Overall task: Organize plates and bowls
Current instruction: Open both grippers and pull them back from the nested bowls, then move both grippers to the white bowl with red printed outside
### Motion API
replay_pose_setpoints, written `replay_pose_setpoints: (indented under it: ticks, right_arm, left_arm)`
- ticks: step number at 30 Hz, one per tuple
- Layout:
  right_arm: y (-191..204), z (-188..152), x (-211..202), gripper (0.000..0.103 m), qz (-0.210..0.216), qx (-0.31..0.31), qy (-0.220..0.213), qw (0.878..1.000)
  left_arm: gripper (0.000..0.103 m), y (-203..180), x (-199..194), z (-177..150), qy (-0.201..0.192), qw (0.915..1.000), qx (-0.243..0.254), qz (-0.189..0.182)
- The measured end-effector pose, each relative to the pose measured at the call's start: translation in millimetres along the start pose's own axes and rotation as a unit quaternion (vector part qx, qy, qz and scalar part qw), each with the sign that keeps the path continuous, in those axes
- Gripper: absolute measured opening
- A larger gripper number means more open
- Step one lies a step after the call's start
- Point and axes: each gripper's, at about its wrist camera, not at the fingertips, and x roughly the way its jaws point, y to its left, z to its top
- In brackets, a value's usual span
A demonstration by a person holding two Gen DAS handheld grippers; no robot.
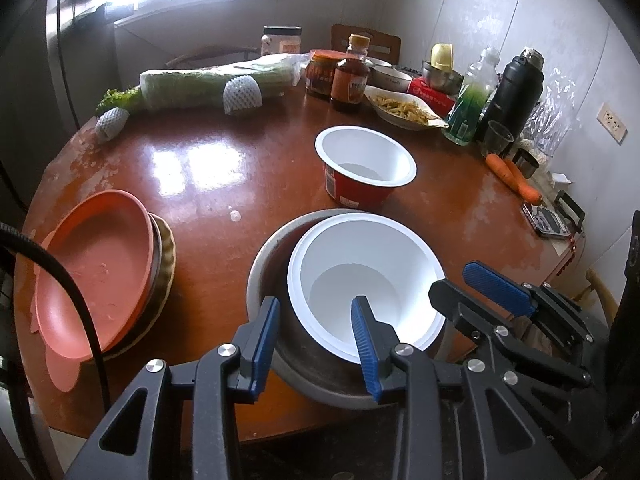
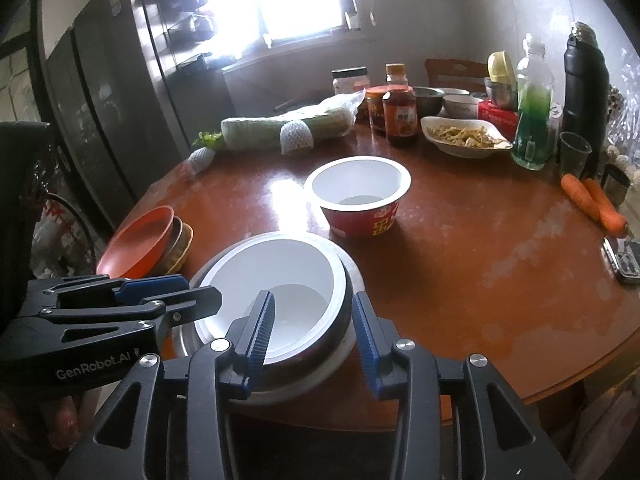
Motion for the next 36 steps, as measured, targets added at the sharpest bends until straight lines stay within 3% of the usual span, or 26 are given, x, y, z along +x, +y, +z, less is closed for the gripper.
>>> replay_pose_setpoints:
  ticks: [17,36]
  right_arm:
    - [-7.7,5.3,-20.5,0.050,-0.004,0.006,-0.033,0.999]
    - [-28.4,17.8,-22.9,0.055,-0.012,0.021,-0.050,0.998]
  left_arm:
    - [0.041,-8.0,-11.8,3.7,-0.025,0.9996,0.009,0.013]
    - [0.044,-16.7,-16.2,33.9,-0.058,0.9981,0.020,0.011]
